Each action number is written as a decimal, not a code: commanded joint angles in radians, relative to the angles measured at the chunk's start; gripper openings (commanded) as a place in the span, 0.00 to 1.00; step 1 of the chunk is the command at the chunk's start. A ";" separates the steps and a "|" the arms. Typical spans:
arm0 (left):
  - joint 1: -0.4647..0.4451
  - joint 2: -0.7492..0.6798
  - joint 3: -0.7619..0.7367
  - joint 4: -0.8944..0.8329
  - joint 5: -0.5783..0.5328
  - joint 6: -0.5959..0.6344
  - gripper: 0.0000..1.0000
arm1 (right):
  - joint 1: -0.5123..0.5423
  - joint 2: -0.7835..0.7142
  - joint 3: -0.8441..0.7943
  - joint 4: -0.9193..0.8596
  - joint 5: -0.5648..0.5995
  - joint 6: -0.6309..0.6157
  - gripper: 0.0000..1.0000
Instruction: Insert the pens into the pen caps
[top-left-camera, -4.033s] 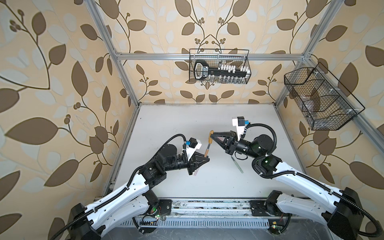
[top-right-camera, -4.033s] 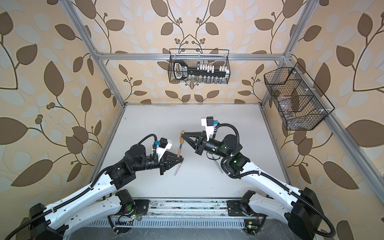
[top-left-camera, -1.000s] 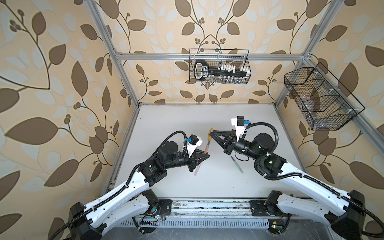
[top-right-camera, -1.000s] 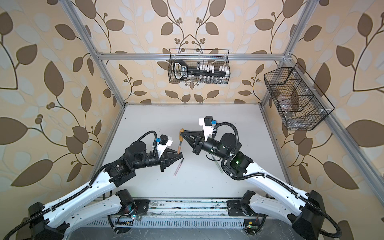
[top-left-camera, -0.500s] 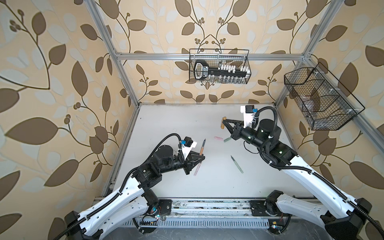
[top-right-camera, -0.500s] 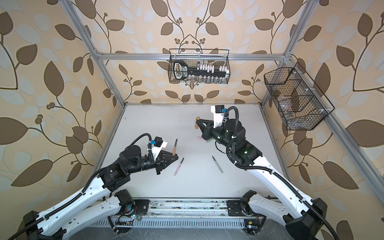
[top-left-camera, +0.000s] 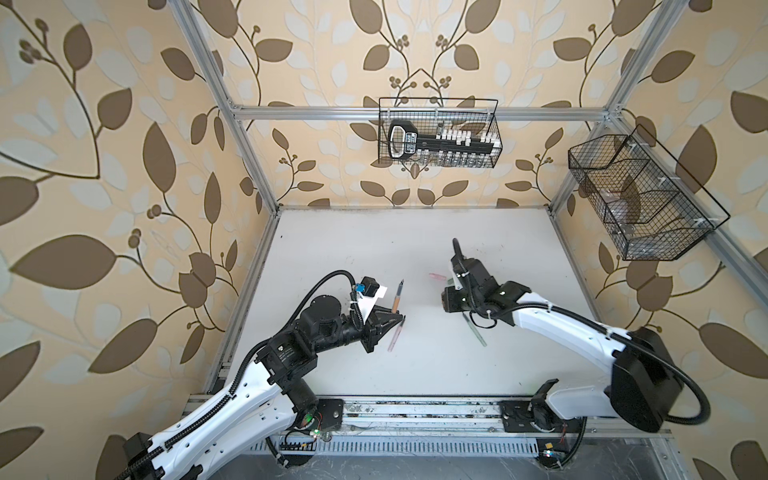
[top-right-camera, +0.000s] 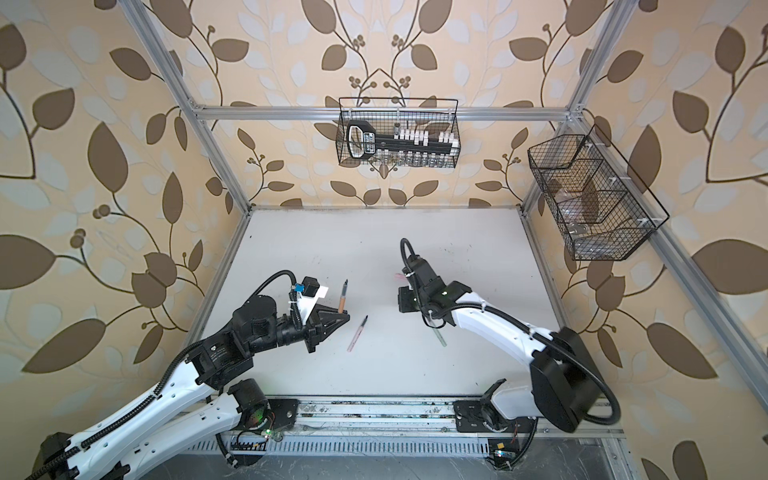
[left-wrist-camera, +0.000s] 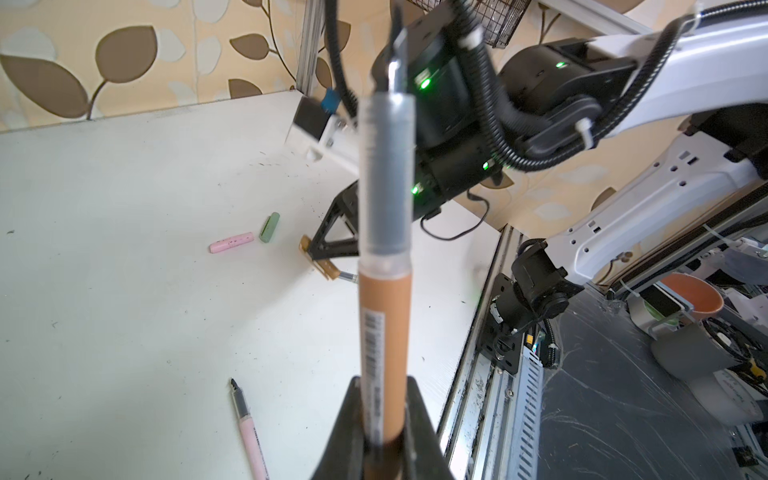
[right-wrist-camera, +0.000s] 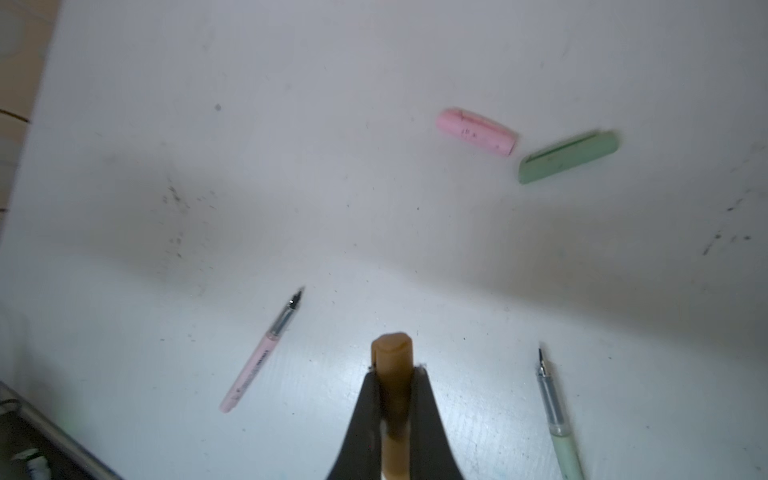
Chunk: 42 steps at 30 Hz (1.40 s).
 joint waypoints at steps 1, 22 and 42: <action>0.000 0.014 0.017 0.005 -0.004 0.007 0.00 | 0.009 0.076 -0.017 -0.011 0.013 0.008 0.00; 0.000 -0.021 -0.011 -0.004 -0.029 0.009 0.00 | 0.022 0.263 0.103 -0.109 -0.022 -0.071 0.22; 0.000 -0.059 -0.019 -0.032 -0.043 0.000 0.00 | -0.066 0.418 0.358 -0.444 -0.203 -0.401 0.34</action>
